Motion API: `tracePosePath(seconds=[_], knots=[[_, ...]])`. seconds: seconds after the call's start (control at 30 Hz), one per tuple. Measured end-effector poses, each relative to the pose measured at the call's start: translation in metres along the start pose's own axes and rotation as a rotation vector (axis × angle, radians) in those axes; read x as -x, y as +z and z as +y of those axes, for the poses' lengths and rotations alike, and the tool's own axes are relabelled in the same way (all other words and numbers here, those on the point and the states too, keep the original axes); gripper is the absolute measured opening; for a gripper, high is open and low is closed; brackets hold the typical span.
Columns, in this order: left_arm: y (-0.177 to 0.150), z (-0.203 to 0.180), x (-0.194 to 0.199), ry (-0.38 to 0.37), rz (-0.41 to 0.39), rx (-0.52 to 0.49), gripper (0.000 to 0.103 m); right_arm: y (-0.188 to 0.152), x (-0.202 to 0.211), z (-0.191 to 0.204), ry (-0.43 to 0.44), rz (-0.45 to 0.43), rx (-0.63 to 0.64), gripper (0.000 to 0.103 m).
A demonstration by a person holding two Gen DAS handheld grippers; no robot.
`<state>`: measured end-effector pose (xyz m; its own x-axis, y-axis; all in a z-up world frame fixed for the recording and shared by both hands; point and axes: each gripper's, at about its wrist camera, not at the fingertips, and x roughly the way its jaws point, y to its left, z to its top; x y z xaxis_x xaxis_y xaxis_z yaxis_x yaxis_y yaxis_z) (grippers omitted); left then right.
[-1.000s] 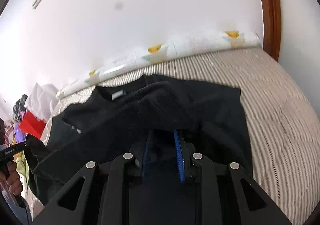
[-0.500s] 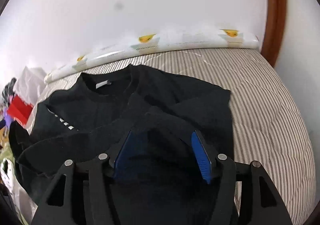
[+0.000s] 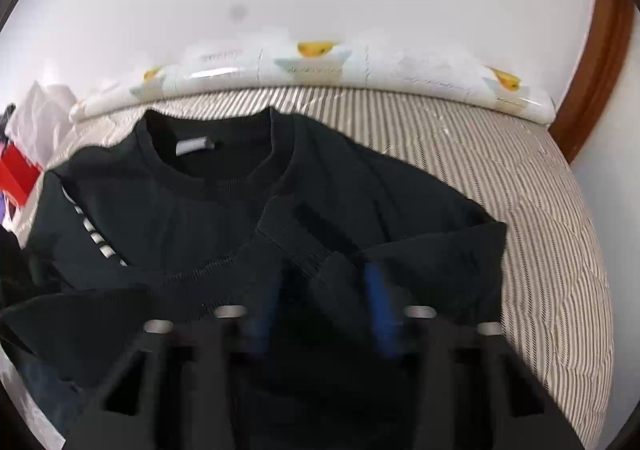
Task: Fold small clothes
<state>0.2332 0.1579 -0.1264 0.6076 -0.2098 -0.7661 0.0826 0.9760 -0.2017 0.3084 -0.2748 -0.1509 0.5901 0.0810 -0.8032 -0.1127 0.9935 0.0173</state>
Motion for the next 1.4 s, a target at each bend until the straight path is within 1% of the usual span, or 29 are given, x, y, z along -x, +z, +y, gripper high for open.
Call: tracePosePath(seconds=[0.07, 0.13, 0.17, 0.23, 0.27, 0.3, 0.37, 0.43, 0.5, 0.53, 0.6, 0.7, 0.73, 0.77, 0.8, 0.83, 0.87, 0.9, 0.93, 1.0, 1.1, 1.17, 1.23, 1.27, 1.3, 1.4], knots=[[0.003, -0.002, -0.007, 0.033, 0.001, -0.009, 0.058, 0.000, 0.007, -0.002, 0.007, -0.043, 0.004, 0.015], [0.007, -0.001, -0.011, 0.044, -0.007, -0.007, 0.058, -0.001, 0.026, -0.015, 0.040, -0.141, -0.037, 0.014], [0.010, 0.000, -0.012, 0.045, -0.013, -0.004, 0.058, -0.003, 0.041, -0.028, 0.041, -0.215, -0.093, 0.014], [0.017, 0.000, -0.016, 0.041, -0.021, -0.005, 0.058, -0.006, 0.052, -0.048, 0.043, -0.277, -0.175, 0.014], [0.020, -0.001, -0.019, 0.039, -0.018, -0.008, 0.058, -0.008, 0.051, -0.058, 0.046, -0.275, -0.213, 0.014], [0.024, -0.002, -0.023, 0.039, -0.015, -0.012, 0.058, -0.007, 0.047, -0.062, 0.047, -0.254, -0.221, 0.015], [0.033, -0.006, -0.033, 0.044, -0.005, -0.025, 0.058, -0.008, 0.037, -0.061, 0.032, -0.192, -0.208, 0.016], [0.041, -0.008, -0.041, 0.060, -0.003, -0.023, 0.058, -0.008, 0.031, -0.056, 0.010, -0.160, -0.176, 0.017], [0.049, -0.007, -0.051, 0.058, -0.001, -0.008, 0.058, -0.008, 0.028, -0.052, -0.015, -0.154, -0.156, 0.024], [0.054, -0.005, -0.058, 0.060, 0.011, 0.002, 0.058, -0.007, 0.026, -0.052, -0.020, -0.146, -0.154, 0.026], [0.059, -0.002, -0.069, 0.062, 0.029, 0.017, 0.058, -0.005, 0.021, -0.052, -0.024, -0.121, -0.153, 0.034], [0.064, 0.005, -0.084, 0.071, 0.062, 0.044, 0.058, -0.002, 0.009, -0.057, -0.022, -0.083, -0.163, 0.036], [0.063, 0.006, -0.086, 0.067, 0.065, 0.053, 0.050, -0.001, 0.005, -0.058, -0.014, -0.070, -0.169, 0.036], [0.063, 0.008, -0.087, 0.064, 0.070, 0.066, 0.035, 0.000, 0.001, -0.060, 0.000, -0.056, -0.177, 0.035], [0.061, 0.009, -0.087, 0.061, 0.070, 0.084, 0.027, 0.000, -0.001, -0.061, 0.009, -0.052, -0.180, 0.033], [0.061, 0.010, -0.085, 0.062, 0.053, 0.094, 0.017, 0.000, -0.002, -0.062, 0.022, -0.052, -0.179, 0.027], [0.059, 0.008, -0.081, 0.061, 0.017, 0.089, 0.013, 0.000, -0.002, -0.062, 0.039, -0.057, -0.174, 0.023], [0.059, 0.006, -0.077, 0.065, -0.003, 0.073, 0.012, -0.001, 0.001, -0.061, 0.042, -0.072, -0.166, 0.022], [0.059, 0.003, -0.072, 0.076, -0.022, 0.057, 0.011, -0.002, 0.003, -0.060, 0.045, -0.085, -0.160, 0.018], [0.063, -0.001, -0.061, 0.071, -0.065, 0.056, 0.010, -0.003, 0.010, -0.060, 0.061, -0.123, -0.150, 0.015], [0.073, -0.002, -0.045, 0.053, -0.137, 0.081, 0.009, -0.004, 0.036, -0.065, 0.102, -0.235, -0.151, 0.014], [0.081, -0.004, -0.038, 0.061, -0.184, 0.091, 0.009, -0.003, 0.058, -0.070, 0.123, -0.339, -0.165, 0.013], [0.090, -0.009, -0.044, 0.081, -0.189, 0.084, 0.009, -0.002, 0.067, -0.071, 0.103, -0.390, -0.164, 0.013], [0.093, -0.011, -0.048, 0.093, -0.183, 0.079, 0.009, 0.000, 0.067, -0.072, 0.087, -0.394, -0.164, 0.013], [0.095, -0.014, -0.056, 0.104, -0.171, 0.073, 0.009, 0.004, 0.061, -0.074, 0.066, -0.371, -0.166, 0.014], [0.095, -0.018, -0.084, 0.146, -0.119, 0.065, 0.009, 0.010, 0.027, -0.077, 0.010, -0.257, -0.170, 0.014]])
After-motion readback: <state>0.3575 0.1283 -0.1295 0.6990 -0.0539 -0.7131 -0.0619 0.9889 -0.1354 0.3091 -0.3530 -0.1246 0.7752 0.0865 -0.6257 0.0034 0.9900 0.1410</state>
